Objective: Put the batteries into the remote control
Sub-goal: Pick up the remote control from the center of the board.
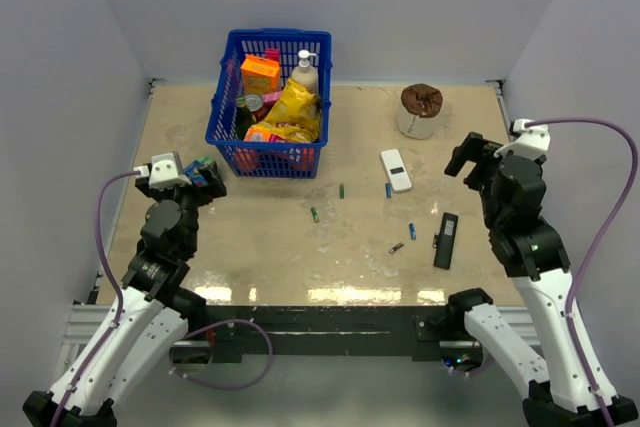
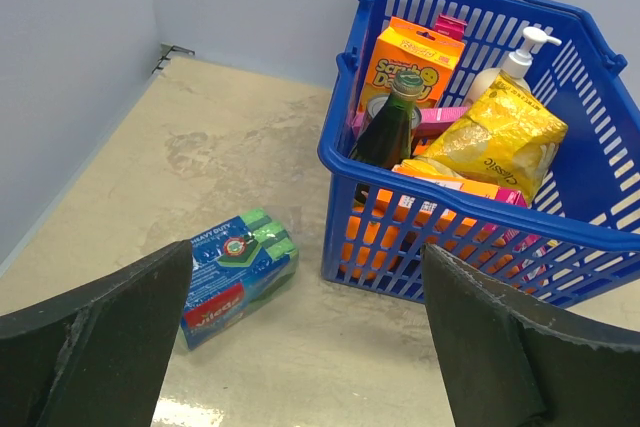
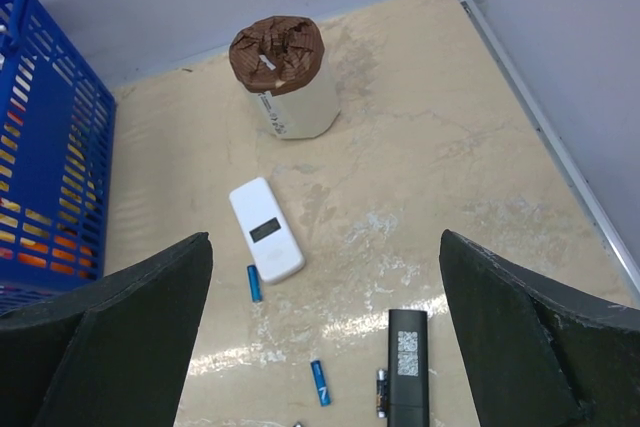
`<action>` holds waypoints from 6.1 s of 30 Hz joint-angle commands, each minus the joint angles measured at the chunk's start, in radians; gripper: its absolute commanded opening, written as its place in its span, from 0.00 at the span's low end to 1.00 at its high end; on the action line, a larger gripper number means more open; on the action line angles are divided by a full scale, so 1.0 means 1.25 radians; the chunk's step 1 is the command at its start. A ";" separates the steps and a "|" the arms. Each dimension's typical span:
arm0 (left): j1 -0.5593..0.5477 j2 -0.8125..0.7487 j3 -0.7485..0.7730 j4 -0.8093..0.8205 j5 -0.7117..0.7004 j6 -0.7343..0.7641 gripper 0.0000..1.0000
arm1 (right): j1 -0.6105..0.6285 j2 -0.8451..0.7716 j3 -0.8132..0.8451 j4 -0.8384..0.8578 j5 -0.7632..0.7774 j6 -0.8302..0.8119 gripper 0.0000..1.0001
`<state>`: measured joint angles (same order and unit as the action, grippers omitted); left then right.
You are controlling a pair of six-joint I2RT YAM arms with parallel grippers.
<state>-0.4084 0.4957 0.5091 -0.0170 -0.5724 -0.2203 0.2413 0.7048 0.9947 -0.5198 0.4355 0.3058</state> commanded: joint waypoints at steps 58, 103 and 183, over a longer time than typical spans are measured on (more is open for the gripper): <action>-0.003 0.010 0.017 0.020 0.047 0.019 1.00 | 0.001 0.981 0.233 0.086 -0.237 -0.177 0.58; -0.005 0.396 0.307 -0.145 1.043 -0.409 0.98 | 0.557 0.422 0.126 0.130 -0.422 -0.451 0.31; 0.075 0.263 -0.088 0.030 1.057 -0.286 0.00 | 0.574 0.408 -0.046 0.363 -0.352 0.028 0.75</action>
<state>-0.3145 0.8692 0.4709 -0.1749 0.7769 -0.5484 1.0142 1.3319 1.0111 -0.1699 -0.0021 -0.0074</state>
